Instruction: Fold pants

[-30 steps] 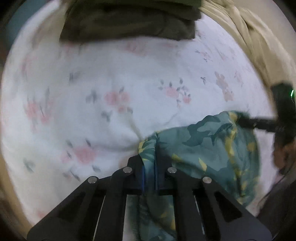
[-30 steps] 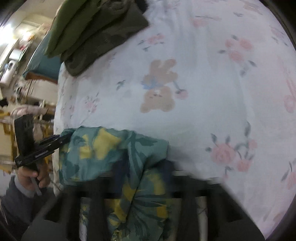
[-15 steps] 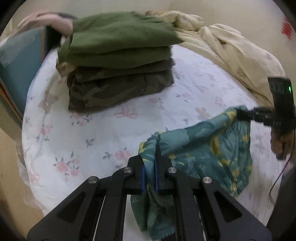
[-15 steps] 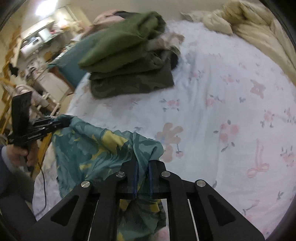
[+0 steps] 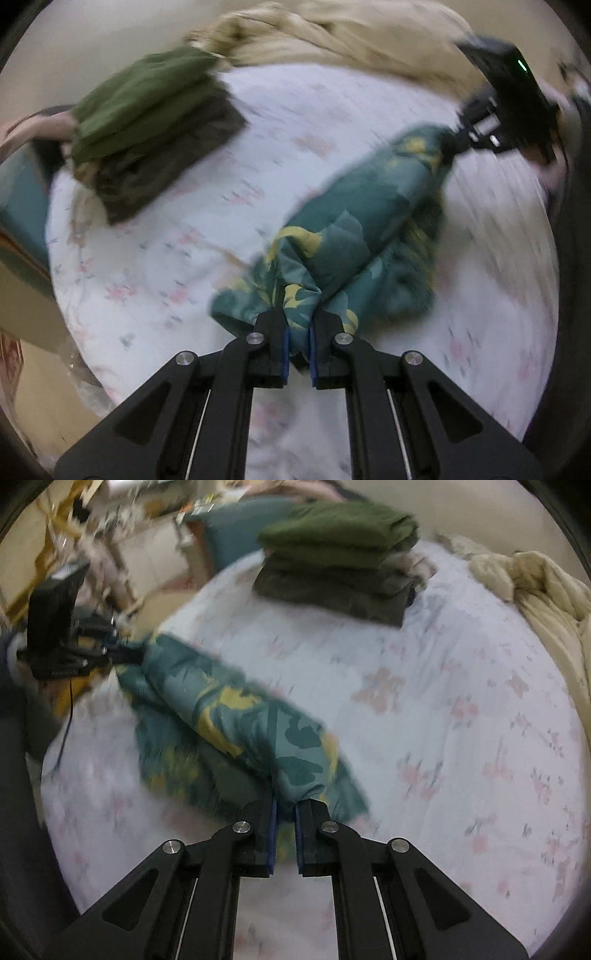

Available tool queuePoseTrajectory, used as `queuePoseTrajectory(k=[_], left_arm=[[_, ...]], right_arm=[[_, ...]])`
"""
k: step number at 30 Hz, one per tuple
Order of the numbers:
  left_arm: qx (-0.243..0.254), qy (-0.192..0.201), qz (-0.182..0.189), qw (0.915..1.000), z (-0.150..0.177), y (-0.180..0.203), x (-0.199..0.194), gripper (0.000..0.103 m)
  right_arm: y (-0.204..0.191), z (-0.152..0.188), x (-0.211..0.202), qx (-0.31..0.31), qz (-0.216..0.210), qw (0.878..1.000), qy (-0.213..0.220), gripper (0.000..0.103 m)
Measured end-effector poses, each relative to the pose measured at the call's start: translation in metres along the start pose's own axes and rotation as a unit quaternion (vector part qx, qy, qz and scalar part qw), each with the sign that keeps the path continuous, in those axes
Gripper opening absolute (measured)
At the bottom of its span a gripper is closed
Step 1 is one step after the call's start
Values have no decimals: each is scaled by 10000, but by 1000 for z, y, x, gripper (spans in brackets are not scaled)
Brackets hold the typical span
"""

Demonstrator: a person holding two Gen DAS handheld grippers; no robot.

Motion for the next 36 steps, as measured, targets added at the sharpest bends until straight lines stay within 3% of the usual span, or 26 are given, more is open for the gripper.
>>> queuePoseTrajectory(k=[7,9,10,11,12,14,16,18,21,23,24,27,29,30,32,34,36], left_arm=[[912,-725,-84,9932,39,46,23,11],[911,-1015,-197,9905,46,48,28,36],[849,-1174,-282,9890,48,46,28,40],[734,-1278,-357,9884,49,41,25,48],[597,-1337,-382,9885,49,37,22,52],[32,-1445,-215,9893,48,18,9,52],[-581,-1304,-125,9897,40,-5,-9,52],[-1280,-845,-176,9880,27,-28,-27,52],[-2417,-113,-83,9702,7,-51,-36,52],[-2747,78,139,9614,-6,-45,-26,52],[-2797,84,169,9599,-13,-39,-17,52],[-2880,-178,290,9570,-15,-13,17,51],[-2953,-564,317,9532,-4,-2,43,51],[-2894,-949,126,9524,8,4,59,53],[-2985,-1078,171,9481,26,6,65,56],[-2933,-1064,171,9499,29,5,60,56],[-3060,-1188,85,9445,30,-2,51,56]], right_arm=[[-22,43,35,-197,130,9932,-1138,4],[-20,49,39,14,105,9908,-1350,5],[-17,50,39,163,125,9894,-1440,5],[-13,50,37,298,203,9873,-1547,12],[-6,53,33,475,365,9829,-1741,29],[5,54,19,641,550,9812,-1734,42],[19,47,-3,902,783,9818,-1480,41],[30,29,-30,1237,924,9848,-794,41],[33,-7,-55,1621,766,9833,307,42],[29,-19,-47,1765,585,9815,458,42],[26,-23,-32,1874,405,9806,410,37],[10,-18,8,1879,156,9820,-40,36],[4,-8,31,1699,207,9840,-487,36],[3,0,45,1623,366,9827,-812,35],[9,20,56,1677,492,9777,-1166,34],[15,29,55,1785,520,9740,-1298,34],[23,26,38,2037,516,9711,-1130,34]])
Point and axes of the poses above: each gripper's, at about its wrist camera, not at the fingertips, and x roughly the way its jaws point, y to its right, z to its underside, the point moved 3 cm from there along x, roughly the way its jaws point, and after that the axes turned 7 degrees about y, right-handed, at the moved point
